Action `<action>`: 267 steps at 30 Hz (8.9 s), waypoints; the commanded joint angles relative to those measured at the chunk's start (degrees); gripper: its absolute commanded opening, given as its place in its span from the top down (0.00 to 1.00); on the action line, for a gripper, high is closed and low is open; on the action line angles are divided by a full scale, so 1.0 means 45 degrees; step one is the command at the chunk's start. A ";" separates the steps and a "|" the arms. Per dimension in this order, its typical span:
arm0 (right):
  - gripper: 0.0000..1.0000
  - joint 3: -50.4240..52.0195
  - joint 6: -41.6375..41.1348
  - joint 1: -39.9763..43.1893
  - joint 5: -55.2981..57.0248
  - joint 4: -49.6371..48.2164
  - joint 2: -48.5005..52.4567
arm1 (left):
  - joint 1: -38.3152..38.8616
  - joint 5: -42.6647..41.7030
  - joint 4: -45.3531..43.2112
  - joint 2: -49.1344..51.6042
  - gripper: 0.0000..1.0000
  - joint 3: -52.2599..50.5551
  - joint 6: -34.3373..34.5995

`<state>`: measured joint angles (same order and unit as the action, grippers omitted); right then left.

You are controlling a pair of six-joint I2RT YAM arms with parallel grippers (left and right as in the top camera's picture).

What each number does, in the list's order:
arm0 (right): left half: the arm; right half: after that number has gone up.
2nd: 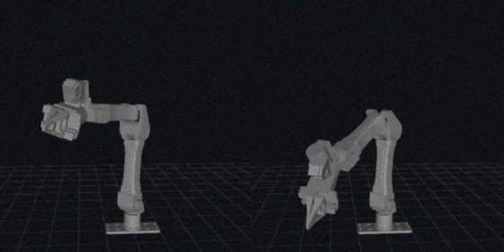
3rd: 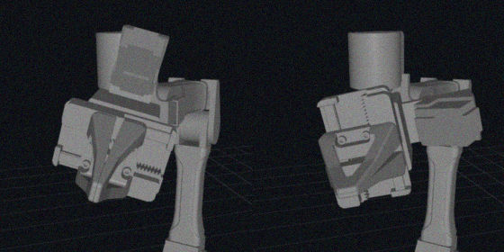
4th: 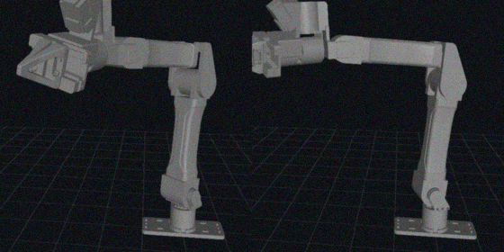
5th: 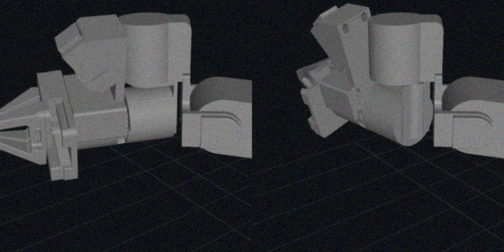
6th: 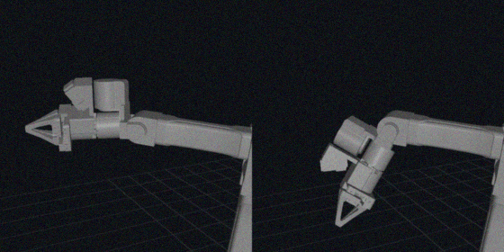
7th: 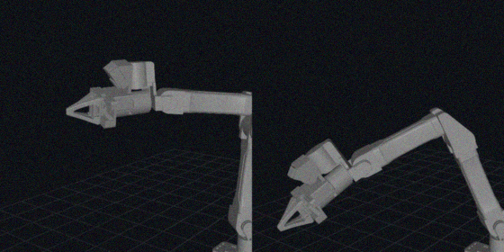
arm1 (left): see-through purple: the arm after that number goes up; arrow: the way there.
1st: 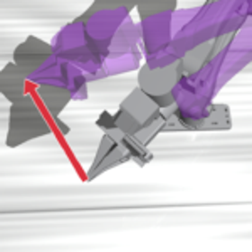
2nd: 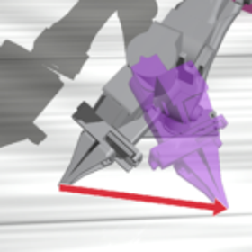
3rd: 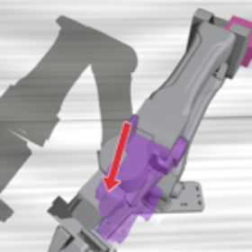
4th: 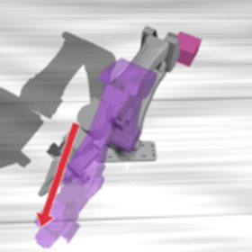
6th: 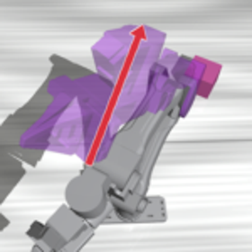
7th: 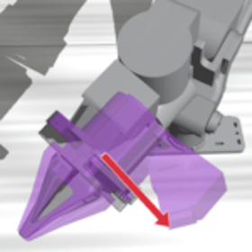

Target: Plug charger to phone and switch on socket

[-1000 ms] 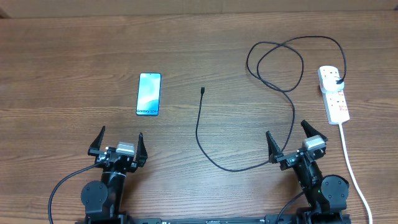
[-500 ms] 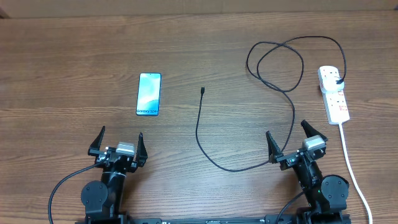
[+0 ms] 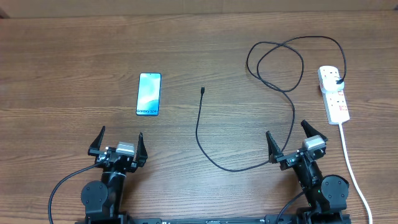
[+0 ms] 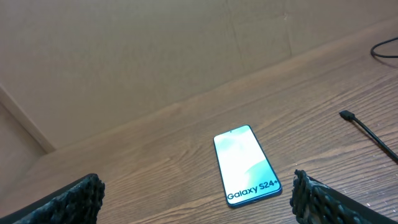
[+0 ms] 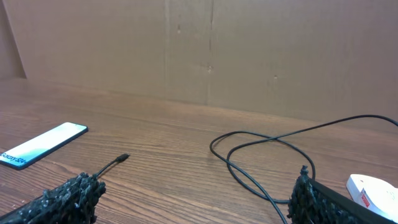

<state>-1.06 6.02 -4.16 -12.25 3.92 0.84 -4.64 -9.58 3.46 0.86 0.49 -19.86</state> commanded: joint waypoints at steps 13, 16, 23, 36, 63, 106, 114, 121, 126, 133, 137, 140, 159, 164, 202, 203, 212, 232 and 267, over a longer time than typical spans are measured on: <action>0.00 0.0136 -0.0058 -0.0073 -0.0053 -0.0087 -0.0151 | -0.0058 0.0083 0.0034 -0.0131 0.00 -0.0049 0.0170; 0.00 0.0136 -0.0058 -0.0073 -0.0053 -0.0087 -0.0151 | -0.0058 0.0131 0.0034 -0.0131 0.00 -0.0049 0.0160; 0.00 0.0136 -0.0053 -0.0073 -0.0053 -0.0087 -0.0151 | -0.0058 0.0121 0.0034 -0.0131 0.00 -0.0049 0.0175; 0.00 0.0136 -0.0058 -0.0073 -0.0053 -0.0087 -0.0151 | -0.0058 0.0277 -0.0083 -0.0131 0.01 -0.0049 0.0617; 0.00 0.0136 -0.0058 -0.0073 -0.0053 -0.0087 -0.0151 | -0.0058 0.0461 -0.0534 0.0151 0.00 0.0933 0.4192; 0.00 0.0136 -0.0058 -0.0073 -0.0053 -0.0083 -0.0151 | 0.0112 -0.1355 1.0948 1.9647 0.00 1.9618 0.4313; 0.00 0.0136 -0.0058 -0.0073 -0.0053 -0.0087 -0.0151 | 0.0641 -0.1651 1.4387 2.3387 0.00 2.3100 0.4124; 0.00 0.0136 -0.0058 -0.0073 -0.0053 -0.0087 -0.0151 | 0.0801 -0.1710 1.3882 2.5451 0.00 2.3115 0.4187; 0.00 0.0136 -0.0058 -0.0073 -0.0053 -0.0087 -0.0151 | 0.0816 -0.2215 1.3425 2.6748 0.00 2.3115 0.4333; 0.00 0.0136 -0.0058 -0.0073 -0.0053 -0.0087 -0.0151 | 0.1209 -0.0486 1.2934 2.8089 0.02 2.3115 0.4852; 0.00 0.0136 -0.0058 -0.0073 -0.0053 -0.0087 -0.0151 | 0.1613 0.0510 1.2794 2.8589 0.00 2.3110 0.4847; 0.00 0.0136 -0.0058 -0.0073 -0.0053 -0.0087 -0.0151 | 0.1899 0.1127 1.2667 2.8885 0.00 2.3105 0.4857; 0.00 0.0136 -0.0058 -0.0073 -0.0053 -0.0087 -0.0151 | 0.2526 0.2550 1.2798 2.9123 0.04 2.3013 0.5265; 0.00 0.0136 -0.0053 -0.0073 -0.0053 -0.0087 -0.0151 | 0.2637 0.2788 1.2866 2.9123 0.04 2.2969 0.5566; 0.00 0.0136 -0.0058 -0.0073 -0.0053 -0.0087 -0.0151 | 0.2613 0.2361 1.2803 2.9113 0.27 2.2178 0.6470; 0.00 0.0136 -0.0053 -0.0073 -0.0053 -0.0087 -0.0151 | 0.2613 0.2365 1.2837 2.9113 0.27 2.2197 0.6470; 0.00 0.0136 -0.0058 -0.0073 -0.0053 -0.0087 -0.0151 | 0.2613 0.2356 1.3522 2.9060 0.27 2.3037 0.6523; 0.00 0.0136 -0.0058 -0.0073 -0.0053 -0.0087 -0.0151 | 0.2623 -0.0306 1.6820 2.9041 0.32 2.8919 0.6829; 0.00 0.0136 -0.0253 -0.0073 -0.0248 -0.0083 -0.0151 | 0.2628 -0.4231 1.8690 2.9021 0.39 3.2159 1.0613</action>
<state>-1.06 5.98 -4.16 -12.23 3.88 0.84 7.14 -25.12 87.96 131.59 143.31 23.38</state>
